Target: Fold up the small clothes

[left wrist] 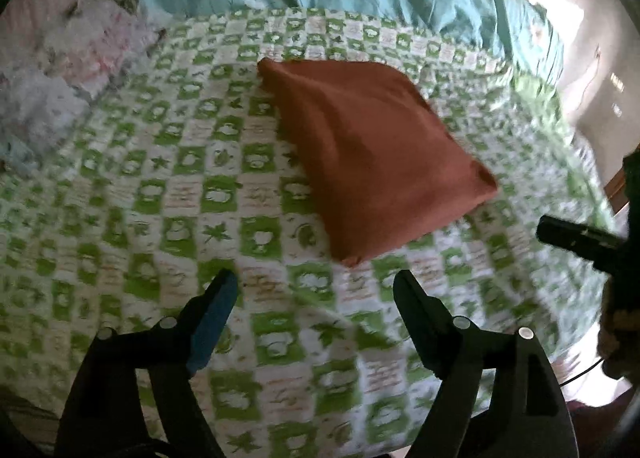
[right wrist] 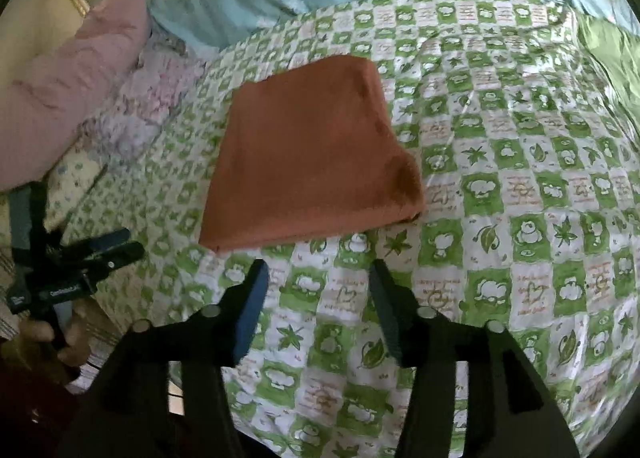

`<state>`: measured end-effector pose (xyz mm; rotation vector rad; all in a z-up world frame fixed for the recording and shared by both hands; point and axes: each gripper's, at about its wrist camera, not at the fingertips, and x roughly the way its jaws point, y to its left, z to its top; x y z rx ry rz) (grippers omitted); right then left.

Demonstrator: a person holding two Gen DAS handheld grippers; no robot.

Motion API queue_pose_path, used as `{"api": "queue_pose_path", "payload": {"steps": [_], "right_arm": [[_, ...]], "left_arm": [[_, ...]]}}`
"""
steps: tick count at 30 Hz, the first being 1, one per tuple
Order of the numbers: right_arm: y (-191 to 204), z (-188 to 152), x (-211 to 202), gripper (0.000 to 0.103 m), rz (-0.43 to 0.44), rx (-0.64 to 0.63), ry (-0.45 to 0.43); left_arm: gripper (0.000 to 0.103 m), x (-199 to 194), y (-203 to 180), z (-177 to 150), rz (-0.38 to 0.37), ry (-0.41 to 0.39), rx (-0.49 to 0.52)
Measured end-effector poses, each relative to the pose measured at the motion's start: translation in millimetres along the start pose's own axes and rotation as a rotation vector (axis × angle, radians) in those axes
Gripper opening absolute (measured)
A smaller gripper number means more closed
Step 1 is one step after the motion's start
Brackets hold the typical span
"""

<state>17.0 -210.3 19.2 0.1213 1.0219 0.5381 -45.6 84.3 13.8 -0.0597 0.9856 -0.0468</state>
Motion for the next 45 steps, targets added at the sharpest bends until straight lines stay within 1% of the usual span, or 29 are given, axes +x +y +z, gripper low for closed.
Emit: {"api": "queue_pose_path", "payload": {"steps": [1, 3, 5, 6, 9, 12, 19, 22, 24, 31, 37, 45], "right_arm": [[0.7, -1.3, 1.7, 0.061, 0.000, -0.007, 0.007], [1.9, -3.9, 4.0, 0.067, -0.008, -0.018, 0.015], [3.2, -5.7, 5.1, 0.070, -0.017, -0.035, 0.018], [3.6, -6.0, 5.6, 0.074, -0.018, -0.039, 0.020], [4.9, -8.0, 5.7, 0.080, -0.019, -0.060, 0.019], [8.0, -9.6, 6.3, 0.084, -0.028, -0.083, 0.012], [6.1, -0.3, 15.4, 0.085, -0.035, -0.112, 0.010], [3.7, 7.3, 19.6, 0.086, -0.035, -0.109, 0.005], [3.5, 12.9, 23.7, 0.086, -0.036, -0.110, 0.008], [7.2, 32.4, 39.9, 0.087, -0.011, -0.119, 0.024], [10.3, 44.8, 55.5, 0.087, -0.004, -0.143, 0.050], [13.6, 61.8, 68.3, 0.087, -0.002, -0.169, 0.057]], "left_arm": [[0.081, 0.5, -3.6, -2.9, 0.031, 0.005, 0.017], [0.083, 3.1, -8.4, -7.5, 0.056, 0.014, 0.035], [0.083, 6.8, -12.8, -11.0, 0.059, 0.031, 0.054], [0.083, 7.8, -14.0, -12.3, 0.065, 0.035, 0.056], [0.084, 11.4, -15.3, -12.5, 0.053, 0.039, 0.044], [0.087, 16.0, -15.1, -7.4, 0.052, 0.042, 0.027], [0.087, 25.3, -16.0, 13.1, 0.075, 0.026, 0.001], [0.088, 33.9, -17.9, 23.1, 0.092, 0.043, -0.012], [0.088, 39.2, -20.4, 27.7, 0.108, 0.055, -0.009], [0.088, 46.6, -24.6, 36.7, 0.133, 0.059, 0.012], [0.088, 53.5, -14.2, 48.7, 0.144, 0.062, -0.038], [0.088, 63.2, -8.4, 62.7, 0.225, 0.070, -0.047]]}}
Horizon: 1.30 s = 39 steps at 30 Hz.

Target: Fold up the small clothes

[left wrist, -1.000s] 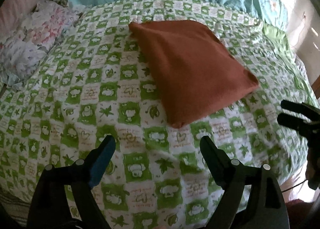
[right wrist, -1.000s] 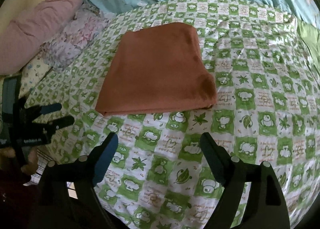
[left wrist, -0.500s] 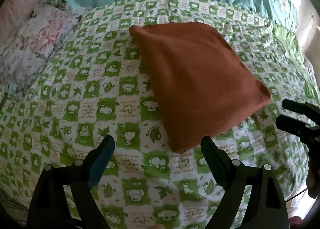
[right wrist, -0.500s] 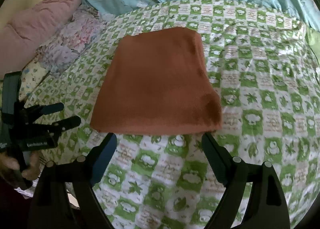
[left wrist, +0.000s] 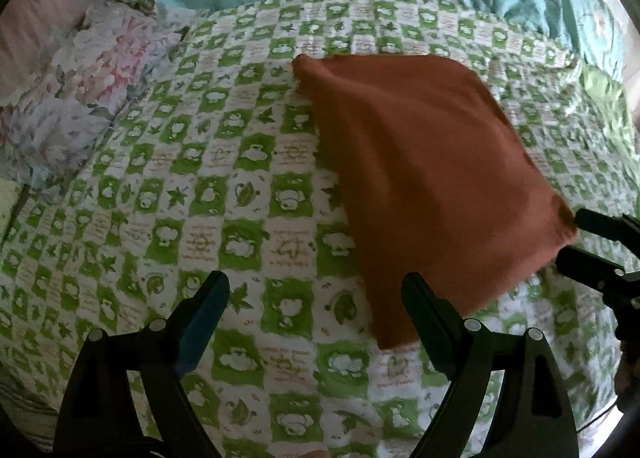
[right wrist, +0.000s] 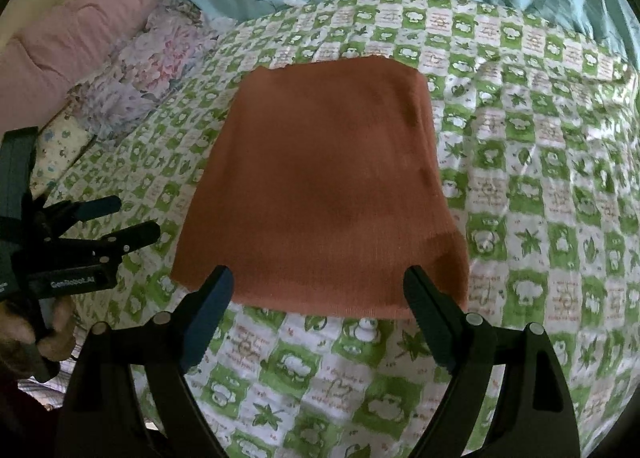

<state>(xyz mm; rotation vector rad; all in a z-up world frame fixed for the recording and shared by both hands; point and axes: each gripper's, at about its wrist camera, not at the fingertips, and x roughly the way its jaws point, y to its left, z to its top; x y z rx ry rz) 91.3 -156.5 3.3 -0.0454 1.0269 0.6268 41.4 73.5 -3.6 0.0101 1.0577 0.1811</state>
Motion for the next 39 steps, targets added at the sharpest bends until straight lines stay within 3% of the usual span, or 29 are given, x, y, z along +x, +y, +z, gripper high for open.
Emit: {"api": "queue_pose_path", "payload": {"steps": [11, 39], "right_arm": [[-0.3, 19.3, 17.0, 0.087, 0.002, -0.007, 0.032], [-12.4, 35.9, 33.3, 0.087, 0.021, 0.019, 0.069]], "left_arm": [[0.088, 14.7, -1.6, 15.4, 0.033, 0.023, 0.014], [0.088, 26.1, -7.1, 32.1, -0.006, 0.031, 0.049]]}}
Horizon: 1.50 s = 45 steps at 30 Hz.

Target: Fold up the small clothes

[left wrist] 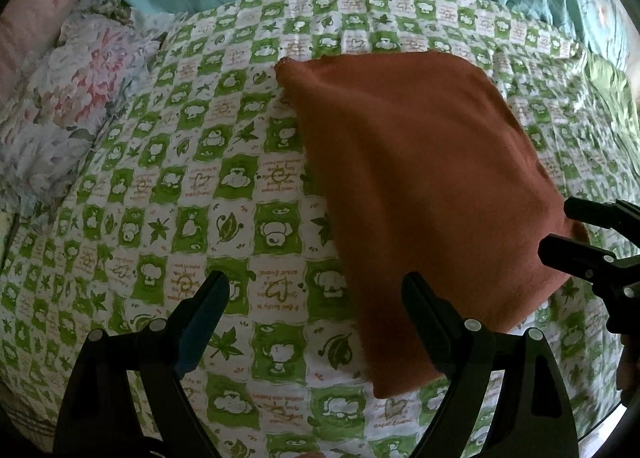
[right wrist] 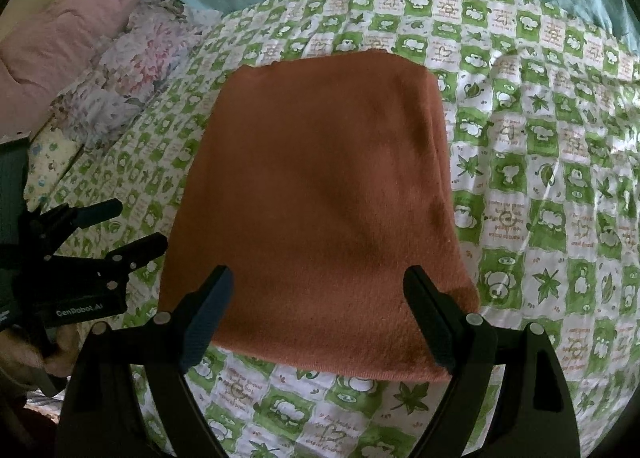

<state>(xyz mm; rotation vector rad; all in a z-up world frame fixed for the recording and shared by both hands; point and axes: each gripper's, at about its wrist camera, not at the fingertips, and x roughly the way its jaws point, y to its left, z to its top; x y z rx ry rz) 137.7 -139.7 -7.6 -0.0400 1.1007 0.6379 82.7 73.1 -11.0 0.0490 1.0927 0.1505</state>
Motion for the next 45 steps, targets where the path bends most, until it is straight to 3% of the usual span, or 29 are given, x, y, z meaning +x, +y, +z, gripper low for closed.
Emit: {"api": "queue_pose_path", "payload": {"steps": [45], "right_arm": [[1.2, 4.2, -6.5, 0.087, 0.009, 0.005, -0.020]], "left_arm": [[0.088, -7.4, -3.5, -0.2, -0.002, -0.015, 0.009]]}}
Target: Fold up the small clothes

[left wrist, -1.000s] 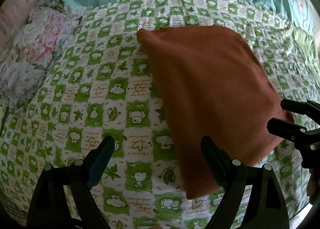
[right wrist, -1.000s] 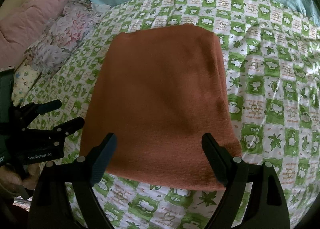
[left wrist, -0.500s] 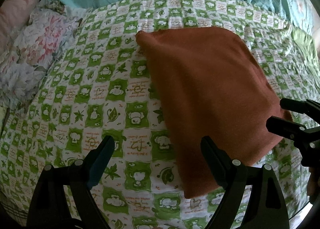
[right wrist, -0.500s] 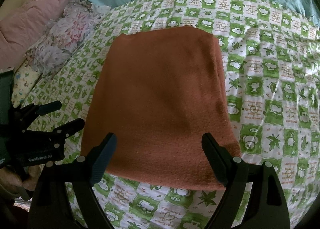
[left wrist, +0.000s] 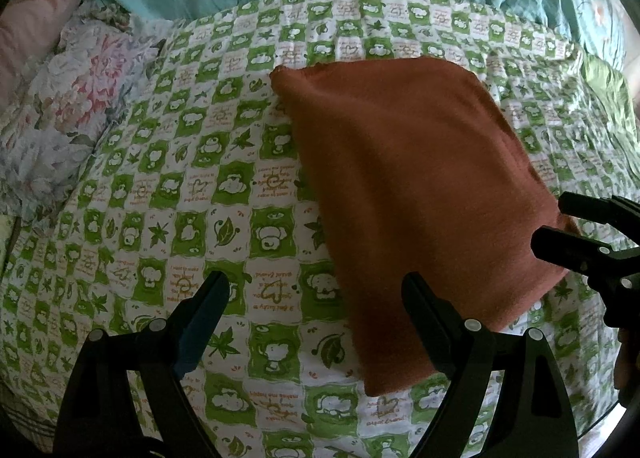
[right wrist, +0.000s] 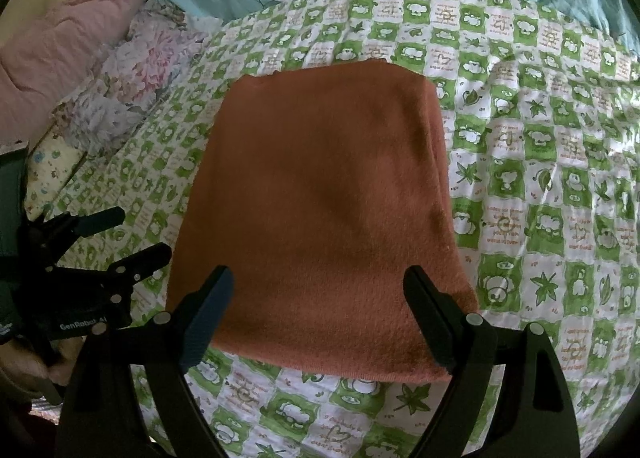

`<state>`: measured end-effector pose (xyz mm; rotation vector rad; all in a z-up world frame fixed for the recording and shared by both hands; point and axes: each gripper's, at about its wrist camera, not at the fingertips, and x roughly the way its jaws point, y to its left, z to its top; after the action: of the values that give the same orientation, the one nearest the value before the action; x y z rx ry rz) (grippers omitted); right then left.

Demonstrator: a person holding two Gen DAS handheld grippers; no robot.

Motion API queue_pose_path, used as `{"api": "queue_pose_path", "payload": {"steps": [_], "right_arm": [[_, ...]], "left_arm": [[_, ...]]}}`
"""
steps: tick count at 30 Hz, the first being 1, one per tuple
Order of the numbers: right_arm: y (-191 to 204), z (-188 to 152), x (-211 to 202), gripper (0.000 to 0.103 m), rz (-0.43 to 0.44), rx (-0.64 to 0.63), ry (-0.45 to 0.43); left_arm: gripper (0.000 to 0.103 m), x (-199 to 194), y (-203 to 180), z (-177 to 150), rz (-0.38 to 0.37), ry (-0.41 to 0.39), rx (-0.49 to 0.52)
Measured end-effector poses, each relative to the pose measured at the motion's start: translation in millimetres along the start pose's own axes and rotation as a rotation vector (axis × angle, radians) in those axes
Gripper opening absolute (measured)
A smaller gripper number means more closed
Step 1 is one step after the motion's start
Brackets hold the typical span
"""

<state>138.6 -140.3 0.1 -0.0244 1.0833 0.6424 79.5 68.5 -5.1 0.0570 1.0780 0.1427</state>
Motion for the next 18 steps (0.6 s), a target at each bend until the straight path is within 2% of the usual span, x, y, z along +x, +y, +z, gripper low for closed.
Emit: {"api": "queue_pose_path", "payload": {"steps": [18], "right_arm": [[-2.9, 6.0, -3.0, 0.087, -0.010, 0.024, -0.025]], "left_arm": [[0.088, -1.7, 2.0, 8.0, 0.007, -0.023, -0.010]]}}
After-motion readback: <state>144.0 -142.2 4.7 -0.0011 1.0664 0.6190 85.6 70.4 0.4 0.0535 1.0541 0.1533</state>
